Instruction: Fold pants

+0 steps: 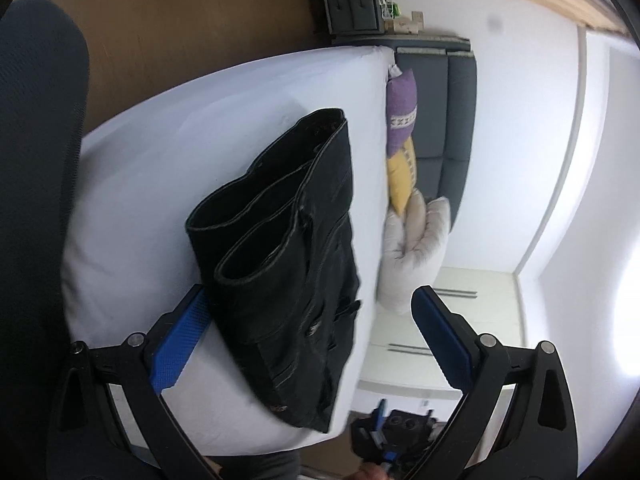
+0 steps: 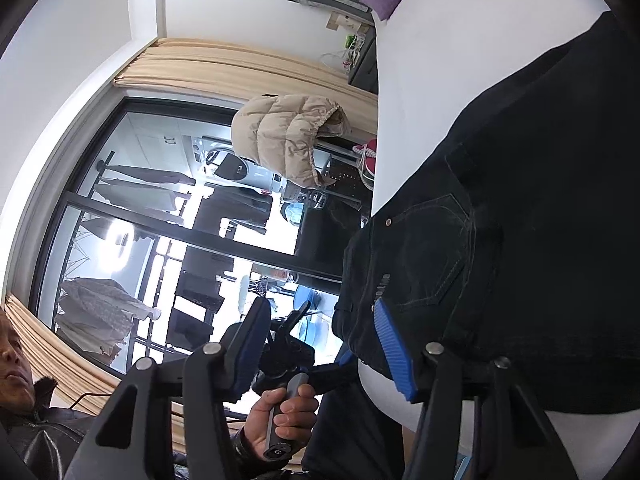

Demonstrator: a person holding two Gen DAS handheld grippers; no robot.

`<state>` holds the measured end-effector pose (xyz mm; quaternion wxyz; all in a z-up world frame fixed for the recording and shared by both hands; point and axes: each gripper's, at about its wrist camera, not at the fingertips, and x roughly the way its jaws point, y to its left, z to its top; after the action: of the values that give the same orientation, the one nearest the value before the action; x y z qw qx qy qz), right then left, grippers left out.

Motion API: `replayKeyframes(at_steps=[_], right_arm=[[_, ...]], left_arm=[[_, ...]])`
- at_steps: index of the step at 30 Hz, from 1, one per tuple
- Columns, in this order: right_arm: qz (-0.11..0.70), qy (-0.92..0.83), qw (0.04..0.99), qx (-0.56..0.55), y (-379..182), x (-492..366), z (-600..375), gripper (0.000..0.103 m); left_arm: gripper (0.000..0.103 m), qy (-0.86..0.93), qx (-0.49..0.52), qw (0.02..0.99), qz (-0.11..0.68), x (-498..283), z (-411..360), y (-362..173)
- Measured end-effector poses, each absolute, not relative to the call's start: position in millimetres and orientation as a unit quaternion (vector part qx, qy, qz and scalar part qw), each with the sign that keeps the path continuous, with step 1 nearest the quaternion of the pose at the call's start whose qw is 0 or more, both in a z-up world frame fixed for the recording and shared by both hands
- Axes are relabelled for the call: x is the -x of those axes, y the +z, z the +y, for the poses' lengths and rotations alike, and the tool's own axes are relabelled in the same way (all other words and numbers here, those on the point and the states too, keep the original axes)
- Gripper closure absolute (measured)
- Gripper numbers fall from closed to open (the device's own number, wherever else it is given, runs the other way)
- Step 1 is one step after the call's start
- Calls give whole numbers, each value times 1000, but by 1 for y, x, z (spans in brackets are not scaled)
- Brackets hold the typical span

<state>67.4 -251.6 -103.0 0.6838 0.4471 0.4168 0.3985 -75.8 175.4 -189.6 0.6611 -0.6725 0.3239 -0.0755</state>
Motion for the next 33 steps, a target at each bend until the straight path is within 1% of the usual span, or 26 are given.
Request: replayKeyframes(at_steps=[2,4,6,7,9,10,11,12,17,21,22,23,24,25,28,32,33], right_arm=[[420,399,684,-444,-103,-69,-250,45],[423,397,686,-439,-102,-72,-249,45],[434,391,690,-428,-101,-77,-246,45],[439,390,692,-420,-99,-81,-244,47],[452,385,698,-400,-97,-89,-239,50],[461,381,701,-389,-96,-94,-236,52],[471,377,703,-376,-96,-100,-232,54],[484,373,704,-361,-97,-106,-227,56],[546,343,694,-319,-119,-133,-214,57],[593,304,686,-292,-146,-152,-209,58],[607,292,682,-286,-155,-155,-207,75],[624,282,673,-281,-166,-157,-205,89],[635,267,669,-279,-176,-157,-206,94],[634,260,670,-286,-181,-157,-209,103],[620,259,665,-327,-191,-150,-220,103],[589,264,691,-326,-191,-133,-223,103],[585,266,693,-327,-188,-130,-223,101]], left_arm=[[5,-77,679,656,321,69,176,-192],[14,-77,679,655,322,63,175,-193],[33,-77,678,653,328,57,173,-195],[38,-76,679,650,332,54,172,-196],[60,-77,677,647,343,47,168,-197],[65,-76,670,649,352,43,165,-197],[72,-78,659,655,361,39,162,-195],[75,-79,651,661,365,36,159,-193],[85,-88,599,704,372,23,155,-174],[87,-96,567,726,377,13,148,-160],[87,-97,559,731,379,10,146,-157],[87,-98,553,735,380,7,144,-152],[87,-100,546,740,381,4,141,-148],[87,-102,540,743,381,1,139,-144],[88,-113,514,760,381,-6,131,-128],[88,-131,481,779,380,-20,115,-103],[88,-136,472,784,380,-22,110,-96]])
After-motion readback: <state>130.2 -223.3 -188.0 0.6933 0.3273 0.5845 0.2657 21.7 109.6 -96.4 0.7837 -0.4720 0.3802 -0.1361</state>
